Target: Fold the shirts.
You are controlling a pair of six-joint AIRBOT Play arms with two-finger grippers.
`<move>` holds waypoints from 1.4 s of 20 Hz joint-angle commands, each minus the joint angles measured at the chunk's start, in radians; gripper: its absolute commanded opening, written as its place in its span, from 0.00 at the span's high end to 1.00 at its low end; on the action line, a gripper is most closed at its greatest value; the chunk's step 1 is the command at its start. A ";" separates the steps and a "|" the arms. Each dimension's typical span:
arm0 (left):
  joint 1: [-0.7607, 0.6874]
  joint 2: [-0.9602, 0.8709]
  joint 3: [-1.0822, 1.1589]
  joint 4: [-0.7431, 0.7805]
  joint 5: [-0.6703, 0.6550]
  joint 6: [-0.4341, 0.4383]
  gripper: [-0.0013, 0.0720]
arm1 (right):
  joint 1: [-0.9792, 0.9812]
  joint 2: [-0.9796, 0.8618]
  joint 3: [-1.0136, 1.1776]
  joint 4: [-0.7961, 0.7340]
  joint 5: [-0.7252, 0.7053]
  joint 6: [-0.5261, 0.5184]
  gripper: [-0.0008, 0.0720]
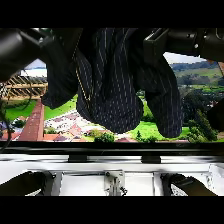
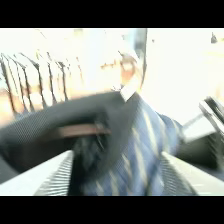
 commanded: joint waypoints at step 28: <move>0.200 -0.166 0.106 0.023 -0.145 -0.201 0.89 | 0.027 -0.011 -0.001 -0.065 0.206 -0.016 0.85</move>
